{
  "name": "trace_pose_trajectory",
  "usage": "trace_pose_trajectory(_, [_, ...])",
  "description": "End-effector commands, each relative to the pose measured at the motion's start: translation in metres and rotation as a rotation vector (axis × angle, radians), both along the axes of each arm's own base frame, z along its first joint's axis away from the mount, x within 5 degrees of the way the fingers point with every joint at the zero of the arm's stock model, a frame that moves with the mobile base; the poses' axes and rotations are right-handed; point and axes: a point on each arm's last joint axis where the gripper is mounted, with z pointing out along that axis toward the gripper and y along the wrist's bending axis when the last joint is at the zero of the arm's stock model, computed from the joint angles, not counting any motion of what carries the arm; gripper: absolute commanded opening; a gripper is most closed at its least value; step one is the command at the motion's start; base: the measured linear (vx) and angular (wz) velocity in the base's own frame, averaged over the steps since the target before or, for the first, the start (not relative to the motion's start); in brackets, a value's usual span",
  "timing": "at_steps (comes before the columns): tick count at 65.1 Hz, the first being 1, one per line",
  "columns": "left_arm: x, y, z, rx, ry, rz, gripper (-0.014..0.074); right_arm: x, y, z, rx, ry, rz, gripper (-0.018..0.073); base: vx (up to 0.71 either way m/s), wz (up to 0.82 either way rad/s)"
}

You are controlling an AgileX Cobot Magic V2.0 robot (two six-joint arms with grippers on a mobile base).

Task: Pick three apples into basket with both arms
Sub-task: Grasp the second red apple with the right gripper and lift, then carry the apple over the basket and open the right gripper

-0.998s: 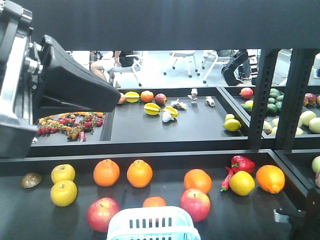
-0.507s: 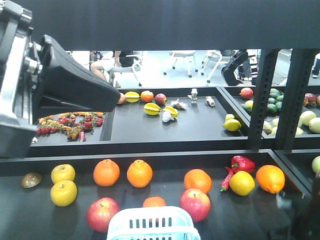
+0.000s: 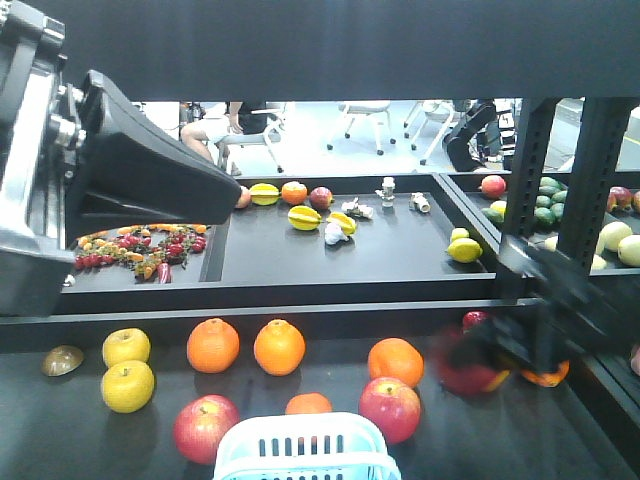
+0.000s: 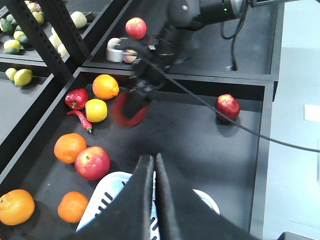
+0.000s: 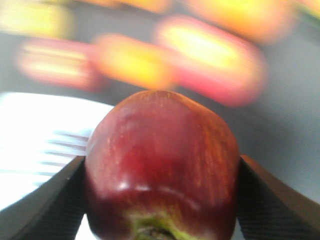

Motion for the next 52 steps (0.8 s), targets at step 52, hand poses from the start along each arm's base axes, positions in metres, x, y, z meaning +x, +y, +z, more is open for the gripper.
trace_pose_trajectory(52, [-0.012, 0.003, 0.014, -0.073, -0.037, -0.011, -0.0008, -0.013, 0.110, 0.051, 0.095, -0.013, 0.317, 0.0536, 0.00, 0.00])
